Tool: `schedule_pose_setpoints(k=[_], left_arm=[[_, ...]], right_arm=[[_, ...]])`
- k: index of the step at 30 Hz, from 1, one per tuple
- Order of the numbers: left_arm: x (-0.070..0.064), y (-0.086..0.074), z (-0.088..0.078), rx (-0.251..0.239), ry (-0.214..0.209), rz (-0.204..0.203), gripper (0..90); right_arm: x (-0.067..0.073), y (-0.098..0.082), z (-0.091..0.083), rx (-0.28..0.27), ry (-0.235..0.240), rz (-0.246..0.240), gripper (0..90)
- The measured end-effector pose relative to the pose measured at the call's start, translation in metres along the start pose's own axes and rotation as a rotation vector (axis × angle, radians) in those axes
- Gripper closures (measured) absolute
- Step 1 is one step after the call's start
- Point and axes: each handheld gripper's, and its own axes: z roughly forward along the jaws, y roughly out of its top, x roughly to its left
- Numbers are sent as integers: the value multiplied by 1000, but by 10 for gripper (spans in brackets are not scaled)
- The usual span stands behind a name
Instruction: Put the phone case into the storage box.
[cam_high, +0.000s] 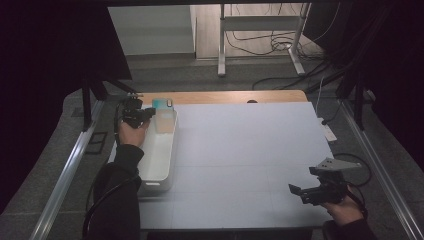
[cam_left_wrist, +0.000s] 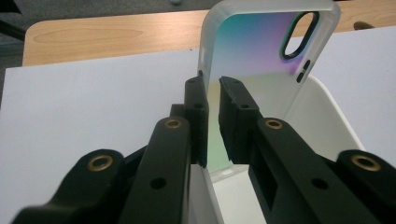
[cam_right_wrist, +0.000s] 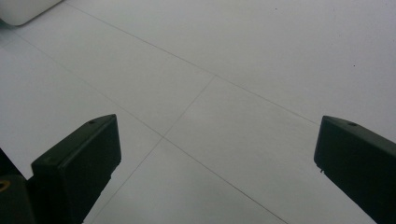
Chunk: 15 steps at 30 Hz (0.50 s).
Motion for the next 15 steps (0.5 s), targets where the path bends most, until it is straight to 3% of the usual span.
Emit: schedule_pose_setpoints(k=[15], left_arm=[[-2, -1, -11, -15, -75, -1, 579]], right_arm=[[0, 0, 0, 0, -1, -4, 5]])
